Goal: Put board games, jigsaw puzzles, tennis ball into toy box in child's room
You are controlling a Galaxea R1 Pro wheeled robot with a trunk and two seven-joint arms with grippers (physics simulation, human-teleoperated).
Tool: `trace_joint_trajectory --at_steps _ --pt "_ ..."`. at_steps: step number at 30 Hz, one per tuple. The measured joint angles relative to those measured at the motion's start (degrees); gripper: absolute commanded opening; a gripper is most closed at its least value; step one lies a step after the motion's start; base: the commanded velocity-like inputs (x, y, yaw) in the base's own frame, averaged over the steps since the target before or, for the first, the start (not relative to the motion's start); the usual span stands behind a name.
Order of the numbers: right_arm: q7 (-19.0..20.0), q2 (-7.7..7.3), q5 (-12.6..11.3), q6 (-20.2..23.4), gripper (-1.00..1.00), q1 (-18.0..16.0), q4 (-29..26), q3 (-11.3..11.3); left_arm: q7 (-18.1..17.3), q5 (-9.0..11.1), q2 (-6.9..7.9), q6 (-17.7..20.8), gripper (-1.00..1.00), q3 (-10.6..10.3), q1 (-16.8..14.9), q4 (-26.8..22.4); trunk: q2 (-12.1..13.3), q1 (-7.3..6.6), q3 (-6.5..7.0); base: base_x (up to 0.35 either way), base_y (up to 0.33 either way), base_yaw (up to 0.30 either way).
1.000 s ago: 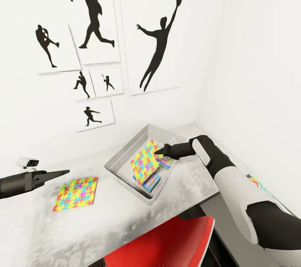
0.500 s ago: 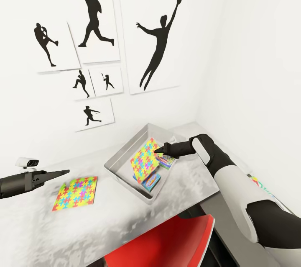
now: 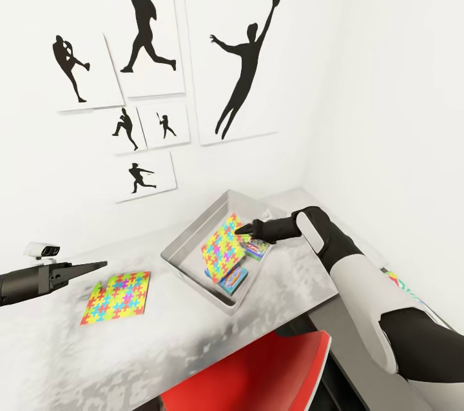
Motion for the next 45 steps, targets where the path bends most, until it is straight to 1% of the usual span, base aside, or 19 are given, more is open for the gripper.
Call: trace_joint_trajectory --at_steps 16,20,22,25,28,30,31,32,33,34,35,36,37,38,39,40,43,44,45 --pt "0.0 -0.16 0.1 -0.1 1.00 0.0 0.0 0.0 0.0 0.0 0.00 0.0 1.00 0.0 0.0 0.0 0.0 0.00 0.00 0.000 0.000 0.000" --pt "0.0 -0.48 -0.1 -0.1 1.00 0.0 -0.3 0.0 0.0 0.0 0.00 0.0 1.00 0.0 0.0 0.0 0.0 0.00 0.00 0.000 0.000 0.000" --pt "0.1 -0.73 -0.2 -0.1 1.00 0.0 -1.7 -0.3 0.0 0.0 0.00 0.0 1.00 0.0 0.0 0.0 0.0 0.00 0.00 0.000 0.000 0.000" --pt "1.1 -1.60 -0.6 0.0 1.00 0.8 -6.6 -1.0 0.0 0.0 0.00 0.0 1.00 0.1 0.0 0.1 0.0 0.00 0.05 0.000 0.000 0.000" --pt "5.4 -4.51 -0.8 0.0 1.00 2.8 -12.5 -2.3 0.0 0.0 0.01 0.0 1.00 0.1 0.0 0.1 0.0 -0.01 0.23 0.000 0.000 -0.029" --pt "7.4 -5.40 -0.8 -0.1 1.00 3.9 -13.9 -2.8 0.0 0.0 0.00 0.0 1.00 0.1 0.0 0.2 0.0 0.00 0.39 0.000 0.000 -0.054" --pt "9.4 -6.11 -0.7 -0.2 1.00 5.1 -15.1 -3.6 0.0 0.0 0.00 0.0 1.00 0.1 0.0 0.2 0.0 0.00 0.47 0.000 0.000 -0.064" --pt "10.5 -6.44 -0.7 -0.3 1.00 5.8 -15.7 -4.2 0.0 0.0 0.00 0.0 1.00 0.1 0.0 0.2 0.0 0.00 0.56 0.000 0.000 -0.072" --pt "12.7 -7.00 -0.6 -0.7 1.00 7.4 -16.9 -5.7 0.0 0.0 0.02 0.0 1.00 0.1 0.0 0.2 0.0 -0.01 0.64 0.000 0.000 -0.079" --pt "14.9 -7.49 -0.5 -1.5 1.00 9.2 -18.0 -7.9 0.0 0.0 0.03 0.0 1.00 0.1 0.0 0.2 0.0 -0.01 0.73 0.000 0.000 -0.082" --pt "16.0 -7.68 -0.6 -2.1 1.00 10.3 -18.6 -9.2 0.0 0.0 0.04 -0.1 1.00 0.1 0.0 0.2 0.0 0.00 0.82 -0.016 0.000 -0.088" --pt "18.1 -7.96 -0.7 -3.5 1.00 12.3 -19.7 -11.8 0.0 0.0 0.06 -0.1 1.00 0.1 0.0 0.2 0.0 0.00 0.91 -0.032 0.000 -0.092" --pt "19.3 -8.04 -0.8 -4.2 1.00 13.4 -20.4 -13.2 0.0 0.0 0.06 -0.1 1.00 0.1 0.0 0.2 0.0 0.00 1.00 -0.065 0.000 -0.102" --pt "21.8 -8.15 -0.8 -5.5 1.00 15.3 -21.7 -15.7 0.0 0.0 0.07 -0.1 1.00 0.1 0.0 0.2 0.0 0.00 1.09 -0.080 0.000 -0.106" --pt "23.2 -8.19 -0.8 -6.1 1.00 16.2 -22.3 -16.9 0.0 0.0 0.08 -0.1 1.00 0.1 0.0 0.2 0.0 0.01 1.18 -0.106 0.000 -0.113" --pt "25.6 -8.26 -0.8 -7.1 1.00 17.9 -23.4 -18.7 0.0 0.0 0.08 -0.1 1.00 0.1 0.0 0.2 0.0 0.01 1.27 -0.117 0.000 -0.115" --pt "29.1 -8.30 -0.7 -8.7 1.00 20.8 -24.8 -20.7 0.0 0.0 0.09 -0.1 1.00 0.1 0.0 0.2 0.0 0.01 1.55 -0.132 0.000 -0.119" --pt "31.1 -8.32 -0.6 -9.9 1.00 22.7 -25.3 -21.5 0.0 0.0 0.09 -0.1 1.00 0.1 0.0 0.2 0.0 0.01 1.63 -0.124 0.000 -0.122" --pt "32.0 -8.33 -0.6 -10.6 1.00 23.6 -25.5 -21.9 0.0 0.0 0.07 -0.1 1.00 0.1 0.0 0.2 0.0 0.01 1.73 -0.084 0.000 -0.123"
